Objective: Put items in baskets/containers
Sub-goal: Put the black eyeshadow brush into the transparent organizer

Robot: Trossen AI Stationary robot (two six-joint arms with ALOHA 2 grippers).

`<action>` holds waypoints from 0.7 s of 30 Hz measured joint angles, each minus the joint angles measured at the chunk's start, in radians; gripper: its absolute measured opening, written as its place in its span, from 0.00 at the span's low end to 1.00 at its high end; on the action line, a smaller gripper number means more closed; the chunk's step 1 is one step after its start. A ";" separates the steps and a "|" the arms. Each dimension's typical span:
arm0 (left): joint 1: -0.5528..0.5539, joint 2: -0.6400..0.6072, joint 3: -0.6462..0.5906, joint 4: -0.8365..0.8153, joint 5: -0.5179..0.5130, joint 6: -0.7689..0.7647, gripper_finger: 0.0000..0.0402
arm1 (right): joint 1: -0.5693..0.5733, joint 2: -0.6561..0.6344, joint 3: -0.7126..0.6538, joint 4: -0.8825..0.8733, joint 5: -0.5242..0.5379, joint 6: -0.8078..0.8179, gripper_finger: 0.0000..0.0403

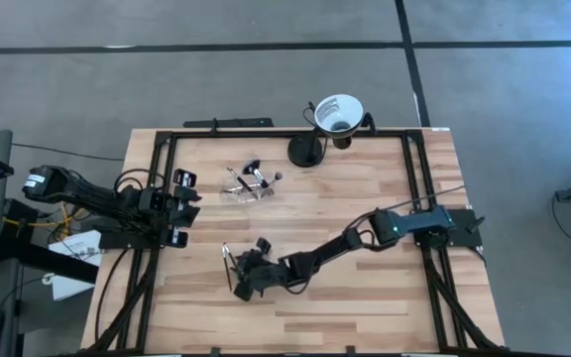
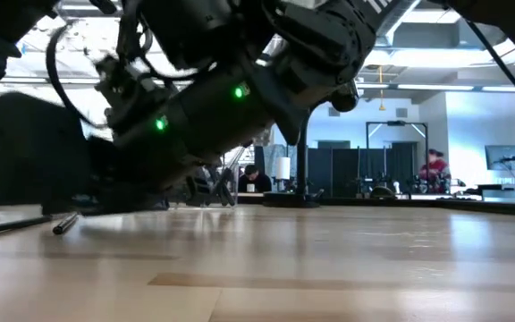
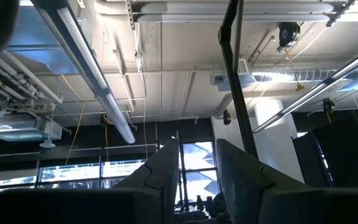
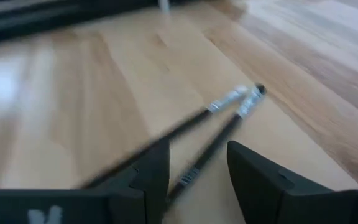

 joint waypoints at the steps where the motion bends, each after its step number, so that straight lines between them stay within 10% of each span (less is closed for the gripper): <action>1: 0.000 0.000 0.000 0.000 0.000 0.000 0.26 | -0.003 0.000 0.000 -0.013 0.006 0.000 0.37; 21: 0.000 0.000 0.000 0.000 0.000 0.000 0.26 | -0.020 -0.037 0.001 -0.213 0.021 -0.030 0.38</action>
